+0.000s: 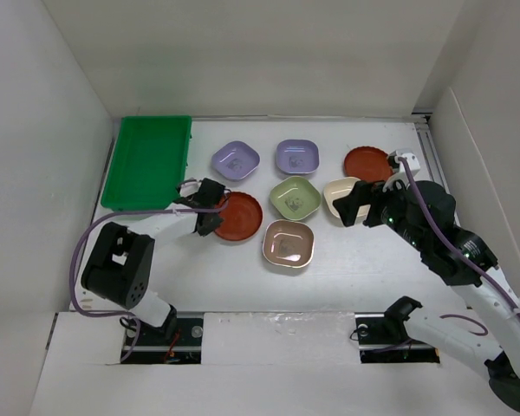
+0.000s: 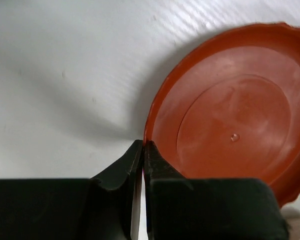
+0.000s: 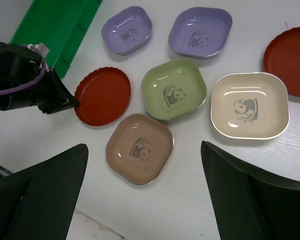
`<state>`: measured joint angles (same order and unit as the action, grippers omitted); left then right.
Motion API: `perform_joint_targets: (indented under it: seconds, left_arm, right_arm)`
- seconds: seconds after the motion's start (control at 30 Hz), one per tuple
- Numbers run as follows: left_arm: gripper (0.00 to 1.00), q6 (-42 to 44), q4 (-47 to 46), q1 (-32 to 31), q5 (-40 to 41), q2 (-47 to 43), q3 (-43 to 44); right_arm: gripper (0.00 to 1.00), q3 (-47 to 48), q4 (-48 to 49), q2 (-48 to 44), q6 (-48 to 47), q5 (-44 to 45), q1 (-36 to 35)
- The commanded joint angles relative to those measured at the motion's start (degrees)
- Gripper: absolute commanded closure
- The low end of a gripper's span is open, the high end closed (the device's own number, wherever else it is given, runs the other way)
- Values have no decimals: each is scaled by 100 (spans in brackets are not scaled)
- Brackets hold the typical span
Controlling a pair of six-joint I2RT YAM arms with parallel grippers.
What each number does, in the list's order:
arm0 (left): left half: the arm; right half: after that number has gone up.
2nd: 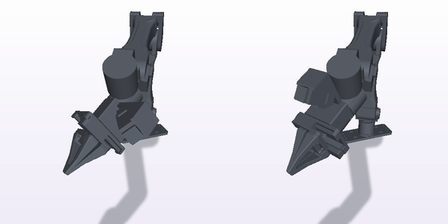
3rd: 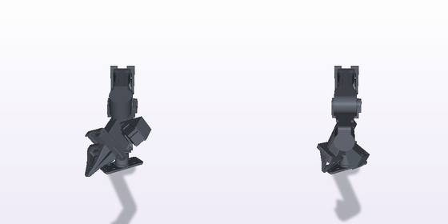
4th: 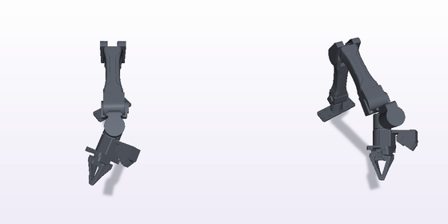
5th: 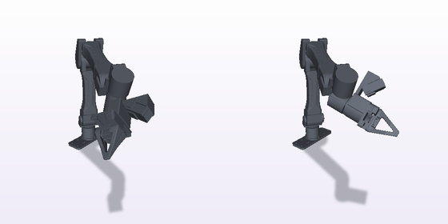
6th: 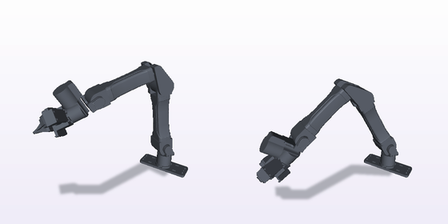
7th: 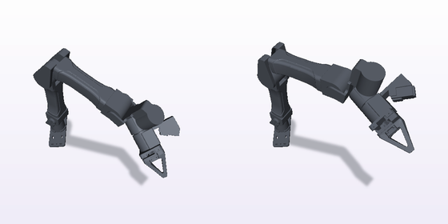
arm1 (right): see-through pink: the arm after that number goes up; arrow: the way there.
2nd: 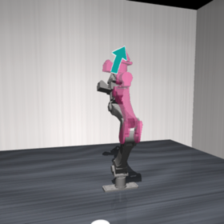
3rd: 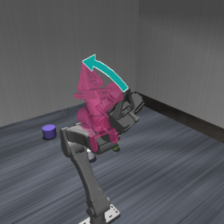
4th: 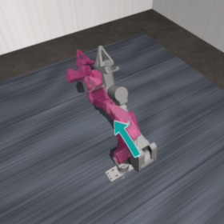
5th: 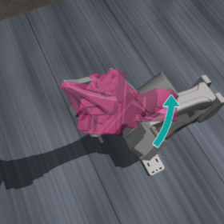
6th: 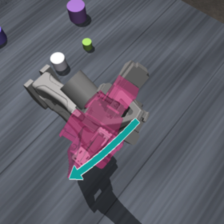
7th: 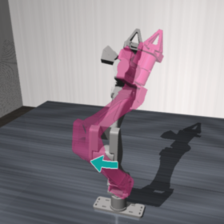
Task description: Place the plates into the plastic bin on the countertop
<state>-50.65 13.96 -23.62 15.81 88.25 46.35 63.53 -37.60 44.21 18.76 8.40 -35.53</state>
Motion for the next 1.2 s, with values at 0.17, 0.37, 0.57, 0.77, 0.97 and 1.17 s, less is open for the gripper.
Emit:
perform_joint_targets:
  seconds: [0.17,0.37,0.57,0.77,0.97,1.17]
  left_arm:
    - [100,-199,2250,-495,905,-1186,1437]
    - [100,55,2946,-6,1450,-1311,3106]
    - [100,635,2676,1384,1214,-84,4399]
    - [100,750,2612,2651,915,1535,6013]
    - [100,925,2948,3197,898,3425,7502]
    - [25,891,2876,3197,975,3726,7512]
  right_arm:
    - [0,125,403,-61,-92,-93,46]
    - [0,230,403,-61,-92,-146,46]
    - [0,230,465,44,-92,-313,46]
    - [0,283,465,97,-145,-313,98]
    - [0,397,289,45,-145,-594,99]
    - [0,213,342,-61,-145,-673,99]
